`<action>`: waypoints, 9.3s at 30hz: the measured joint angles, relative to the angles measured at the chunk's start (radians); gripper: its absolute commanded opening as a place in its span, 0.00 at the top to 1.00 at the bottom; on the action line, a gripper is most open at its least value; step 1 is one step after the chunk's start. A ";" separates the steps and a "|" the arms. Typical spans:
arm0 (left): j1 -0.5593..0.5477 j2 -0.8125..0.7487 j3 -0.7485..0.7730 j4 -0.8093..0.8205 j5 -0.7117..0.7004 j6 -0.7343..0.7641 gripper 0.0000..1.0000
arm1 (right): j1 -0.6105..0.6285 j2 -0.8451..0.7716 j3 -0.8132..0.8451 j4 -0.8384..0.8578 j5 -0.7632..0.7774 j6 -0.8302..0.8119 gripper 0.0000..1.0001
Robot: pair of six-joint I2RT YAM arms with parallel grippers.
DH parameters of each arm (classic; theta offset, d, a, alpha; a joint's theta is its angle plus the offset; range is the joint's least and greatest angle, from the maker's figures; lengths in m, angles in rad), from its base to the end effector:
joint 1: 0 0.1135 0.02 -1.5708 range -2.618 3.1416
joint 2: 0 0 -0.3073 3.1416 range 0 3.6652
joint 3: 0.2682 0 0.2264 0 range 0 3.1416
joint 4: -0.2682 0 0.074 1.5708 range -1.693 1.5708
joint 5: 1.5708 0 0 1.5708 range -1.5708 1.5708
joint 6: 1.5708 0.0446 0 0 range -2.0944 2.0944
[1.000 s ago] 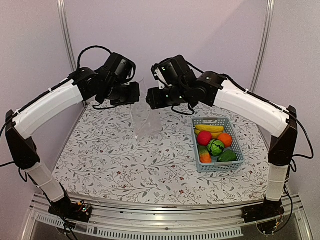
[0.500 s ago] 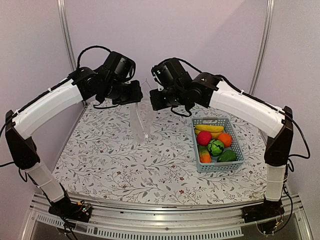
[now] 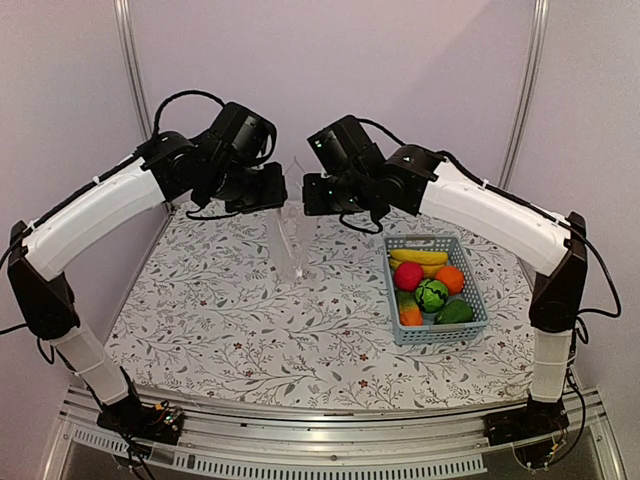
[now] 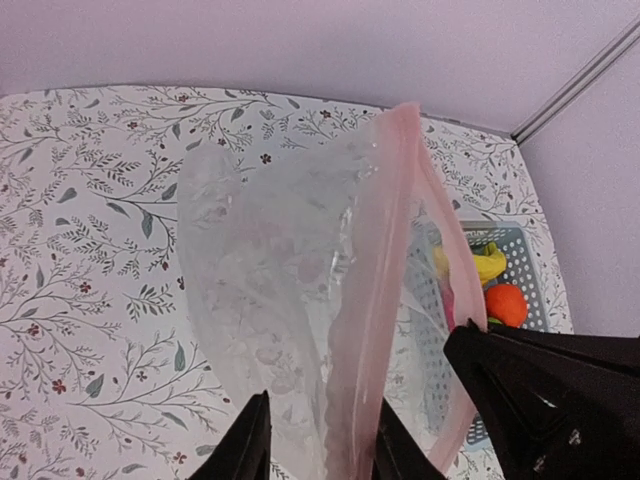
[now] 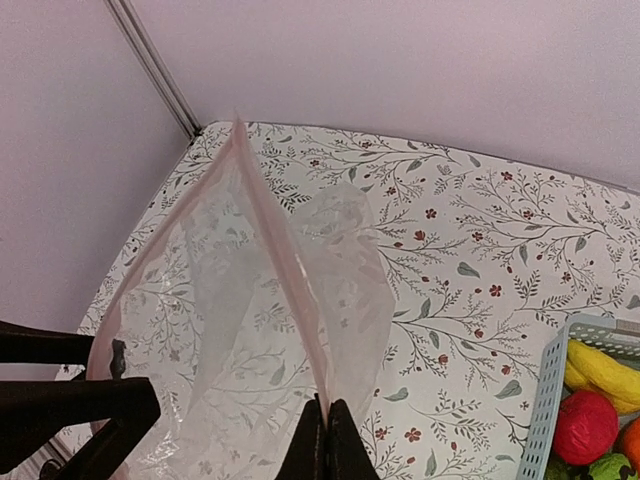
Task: Place the food in the zip-top bag and seal the zipper
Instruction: Pass from the right arm to the left, then pick up the fake fruit from the bin, then place the fake fruit in the zipper food storage bag, then adjust the zipper food storage bag at the center of the board, then pick up the fake fruit from the bin.
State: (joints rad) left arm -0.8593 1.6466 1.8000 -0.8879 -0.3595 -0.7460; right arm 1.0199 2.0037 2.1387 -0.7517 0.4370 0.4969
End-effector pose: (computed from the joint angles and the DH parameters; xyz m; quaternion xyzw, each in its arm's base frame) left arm 0.2311 -0.2440 0.4350 -0.0216 0.9018 -0.1738 0.3951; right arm 0.2519 0.3740 0.4151 -0.1281 0.8635 0.1685 0.4578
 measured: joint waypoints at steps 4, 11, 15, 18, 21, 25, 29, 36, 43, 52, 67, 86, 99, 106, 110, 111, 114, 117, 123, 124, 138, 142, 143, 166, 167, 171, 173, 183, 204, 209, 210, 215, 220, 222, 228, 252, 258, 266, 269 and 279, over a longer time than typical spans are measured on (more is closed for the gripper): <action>-0.002 0.000 0.000 -0.012 0.003 0.000 0.71 | -0.002 -0.008 -0.029 0.016 -0.002 0.051 1.00; -0.014 0.000 -0.005 -0.017 -0.016 -0.006 1.00 | -0.008 -0.028 -0.093 0.062 -0.037 0.114 1.00; -0.015 0.000 -0.026 -0.014 -0.038 0.000 1.00 | -0.016 -0.066 -0.151 0.096 -0.069 0.135 0.89; -0.015 0.000 -0.035 -0.014 -0.054 0.011 1.00 | -0.032 -0.107 -0.204 0.121 -0.115 0.151 0.68; -0.015 0.000 -0.035 -0.014 -0.074 0.030 1.00 | -0.053 -0.153 -0.233 0.139 -0.190 0.145 0.54; -0.015 -0.003 -0.034 -0.016 -0.095 0.067 1.00 | -0.072 -0.243 -0.283 0.156 -0.278 0.132 0.40; -0.015 -0.003 0.019 -0.064 -0.117 0.103 1.00 | -0.085 -0.392 -0.388 0.169 -0.290 0.102 0.38; -0.015 -0.045 0.177 -0.206 -0.151 0.175 1.00 | -0.295 -0.709 -0.735 0.139 -0.285 0.060 0.47; -0.015 -0.113 0.119 -0.222 -0.112 0.241 1.00 | -0.385 -0.733 -0.888 0.054 -0.263 -0.017 0.54; -0.025 -0.032 -0.082 -0.062 0.088 0.243 1.00 | -0.387 -0.482 -0.919 -0.031 -0.329 0.015 0.29; -0.103 0.027 -0.084 0.074 0.201 0.101 1.00 | -0.478 -0.398 -0.987 -0.003 -0.364 0.013 0.25; -0.110 0.008 -0.137 0.108 0.240 0.103 1.00 | -0.477 -0.331 -1.008 0.069 -0.307 0.031 0.36; -0.100 0.042 -0.097 0.113 0.248 0.118 1.00 | -0.477 -0.275 -0.874 0.046 -0.254 0.011 0.17; -0.088 0.042 -0.097 0.113 0.248 0.127 1.00 | -0.479 -0.160 -0.851 0.036 -0.244 0.027 0.23; -0.084 0.042 -0.098 0.113 0.248 0.132 1.00 | -0.479 -0.157 -0.851 0.026 -0.243 0.033 0.31; -0.084 0.042 -0.097 0.114 0.248 0.133 1.00 | -0.479 -0.157 -0.851 0.024 -0.244 0.034 0.37; -0.080 0.042 -0.098 0.114 0.248 0.136 1.00 | -0.479 -0.172 -0.856 0.010 -0.254 0.040 0.47; -0.073 0.042 -0.098 0.117 0.249 0.138 1.00 | -0.479 -0.227 -0.871 -0.010 -0.264 0.039 0.51; -0.053 0.042 -0.105 0.132 0.267 0.148 1.00 | -0.470 -0.425 -0.864 -0.043 -0.287 0.046 0.55; -0.049 0.042 -0.108 0.135 0.271 0.148 1.00 | -0.461 -0.455 -0.857 -0.045 -0.288 0.050 0.55; -0.023 0.126 0.021 0.176 0.359 0.182 1.00 | -0.222 -0.582 -0.629 0.264 -0.502 0.102 0.58; -0.023 0.127 0.056 0.202 0.388 0.196 1.00 | -0.209 -0.529 -0.576 0.361 -0.529 0.105 0.58; -0.023 0.127 0.060 0.208 0.393 0.197 1.00 | -0.208 -0.522 -0.573 0.373 -0.530 0.105 0.58; 0.038 0.065 -0.044 0.269 0.435 0.206 1.00 | -0.124 -0.341 -0.607 0.399 -0.309 0.035 0.26; 0.041 0.063 -0.046 0.275 0.440 0.203 1.00 | -0.118 -0.324 -0.583 0.381 -0.298 0.026 0.21; 0.050 0.055 -0.049 0.292 0.440 0.196 1.00 | -0.109 -0.291 -0.495 0.309 -0.291 0.005 0.12; 0.056 0.048 -0.049 0.299 0.438 0.194 1.00 | -0.108 -0.292 -0.466 0.286 -0.296 -0.003 0.12; 0.066 0.040 -0.069 0.304 0.462 0.184 1.00 | -0.108 -0.367 -0.423 0.235 -0.182 -0.003 0.20; 0.066 0.040 -0.068 0.230 0.426 0.167 0.53 | -0.108 -0.187 -0.332 0.050 -0.163 0.099 1.00; 0.048 0.040 -0.060 0.185 0.373 0.171 0.53 | -0.108 -0.187 -0.306 0.048 -0.198 0.137 1.00; 0.043 0.040 -0.059 0.179 0.362 0.170 0.54 | -0.108 -0.187 -0.304 0.048 -0.207 0.143 1.00; 0.018 0.048 -0.037 0.126 0.282 0.164 0.69 | -0.108 -0.187 -0.290 0.047 -0.240 0.171 1.00; 0.010 0.056 0.000 0.073 0.192 0.154 0.93 | -0.108 -0.187 -0.279 0.044 -0.265 0.191 1.00; 0.008 0.056 0.009 0.059 0.167 0.154 0.99 | -0.108 -0.187 -0.279 0.043 -0.272 0.196 1.00; 0.005 0.056 0.013 0.038 0.137 0.160 1.00 | -0.113 -0.187 -0.279 0.042 -0.318 0.196 0.69; 0.009 0.052 0.051 -0.042 0.148 0.206 1.00 | -0.394 -0.536 -0.782 0.021 -0.455 0.116 0.48; 0.011 0.046 0.051 -0.098 0.170 0.227 1.00 | -0.400 -0.491 -0.881 0.002 -0.487 0.109 0.47; 0.011 0.046 0.051 -0.105 0.196 0.227 1.00 | -0.400 -0.315 -0.883 0.000 -0.546 0.114 0.45; 0.011 0.046 0.051 -0.104 0.200 0.226 1.00 | -0.401 -0.261 -0.872 0.000 -0.565 0.116 0.43; 0.011 0.046 0.051 -0.104 0.206 0.222 1.00 | -0.408 -0.153 -0.853 -0.002 -0.636 0.142 0.44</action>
State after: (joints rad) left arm -0.8478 1.6928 1.8515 -0.9916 -0.1532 -0.5236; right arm 0.6121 1.8511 1.2858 -0.7536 -0.1986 0.6392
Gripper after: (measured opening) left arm 0.005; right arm 0.571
